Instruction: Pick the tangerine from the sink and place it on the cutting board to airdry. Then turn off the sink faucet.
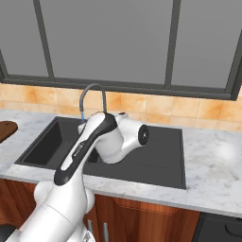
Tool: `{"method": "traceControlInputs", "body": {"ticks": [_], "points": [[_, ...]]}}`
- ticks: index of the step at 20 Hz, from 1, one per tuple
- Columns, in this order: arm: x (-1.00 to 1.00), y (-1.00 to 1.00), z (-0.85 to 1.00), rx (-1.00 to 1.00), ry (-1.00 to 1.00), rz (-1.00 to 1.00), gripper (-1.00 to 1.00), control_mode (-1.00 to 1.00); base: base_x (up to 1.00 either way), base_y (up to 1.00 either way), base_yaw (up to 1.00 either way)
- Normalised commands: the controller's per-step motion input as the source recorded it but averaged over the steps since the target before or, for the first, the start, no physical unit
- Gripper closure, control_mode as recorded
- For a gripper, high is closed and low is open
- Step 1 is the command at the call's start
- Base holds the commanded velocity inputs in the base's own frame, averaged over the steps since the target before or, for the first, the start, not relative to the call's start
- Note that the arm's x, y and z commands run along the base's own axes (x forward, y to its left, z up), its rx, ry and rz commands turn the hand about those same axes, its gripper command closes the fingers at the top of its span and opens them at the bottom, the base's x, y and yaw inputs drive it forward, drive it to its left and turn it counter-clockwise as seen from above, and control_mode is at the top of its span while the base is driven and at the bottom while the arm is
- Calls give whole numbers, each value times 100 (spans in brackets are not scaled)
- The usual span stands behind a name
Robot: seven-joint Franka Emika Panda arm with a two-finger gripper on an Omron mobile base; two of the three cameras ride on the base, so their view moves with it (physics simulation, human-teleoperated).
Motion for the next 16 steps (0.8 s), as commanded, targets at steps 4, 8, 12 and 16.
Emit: {"method": "traceControlInputs", "body": {"ticks": [4, 8, 12, 16], "points": [[18, 0, -31, 0, 0, 6, -100, -100, 0, 0, 0], [22, 0, -21, 0, 0, 5, -100, -100, 0, 0, 0], [24, 0, -13, 0, 0, 5, -100, -100, 0, 0, 0], [25, 0, 0, 0, -1, 0, -100, -100, 0, 0, 0]]}}
